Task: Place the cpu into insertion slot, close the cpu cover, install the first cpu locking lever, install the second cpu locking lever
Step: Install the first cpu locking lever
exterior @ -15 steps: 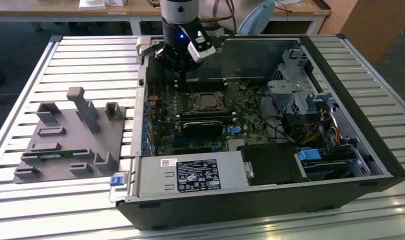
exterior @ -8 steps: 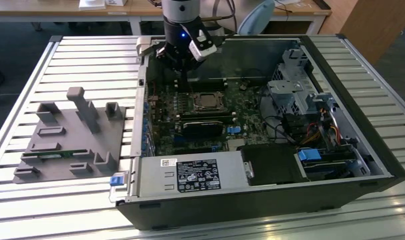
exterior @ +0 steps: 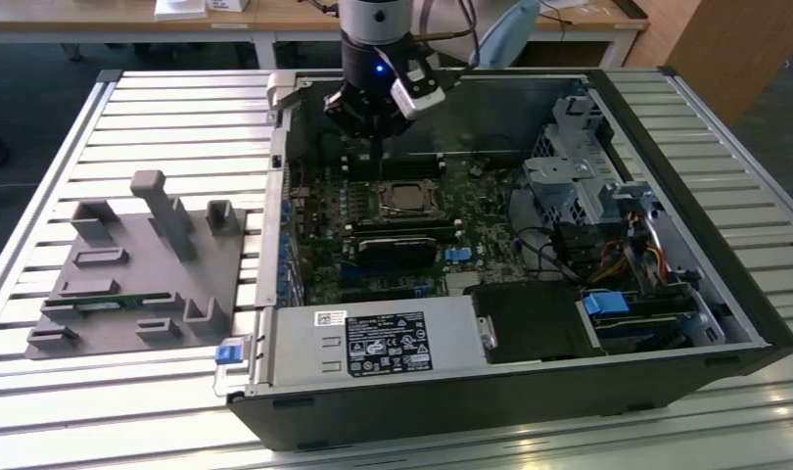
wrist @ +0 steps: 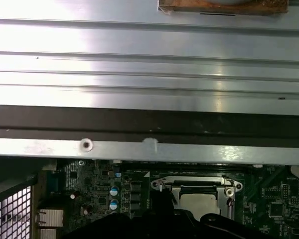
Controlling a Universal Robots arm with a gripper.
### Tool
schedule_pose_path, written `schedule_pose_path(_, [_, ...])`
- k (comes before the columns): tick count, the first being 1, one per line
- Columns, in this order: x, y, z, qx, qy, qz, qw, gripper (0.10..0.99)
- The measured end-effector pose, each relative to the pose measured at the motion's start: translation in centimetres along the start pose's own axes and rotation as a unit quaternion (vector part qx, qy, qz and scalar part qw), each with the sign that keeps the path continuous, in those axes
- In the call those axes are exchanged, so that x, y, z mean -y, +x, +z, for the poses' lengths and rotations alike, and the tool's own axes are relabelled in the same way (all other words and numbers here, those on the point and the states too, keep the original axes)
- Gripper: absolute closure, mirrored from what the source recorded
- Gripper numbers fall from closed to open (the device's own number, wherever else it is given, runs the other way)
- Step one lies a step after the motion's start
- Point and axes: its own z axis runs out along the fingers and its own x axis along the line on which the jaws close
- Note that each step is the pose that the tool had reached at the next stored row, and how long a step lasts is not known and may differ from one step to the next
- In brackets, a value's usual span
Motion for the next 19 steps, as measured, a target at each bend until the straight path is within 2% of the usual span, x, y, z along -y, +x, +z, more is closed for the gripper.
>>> schedule_pose_path(7, [-0.01,-2.79,0.13,-0.0002,0.0,0.0,1.0,0.965])
schedule_pose_path(10, [0.0,-2.93,0.15,-0.0002,-0.0011,0.0,1.0,0.965])
schedule_pose_path(12, [0.02,-2.93,0.25,0.0,-0.0115,0.0,0.9999,0.965])
schedule_pose_path(13, [0.01,-2.94,0.38,0.0002,-0.014,0.0,0.9999,0.965])
schedule_pose_path(19, [0.04,-2.95,1.27,0.0008,-0.0141,-0.001,0.9999,0.965])
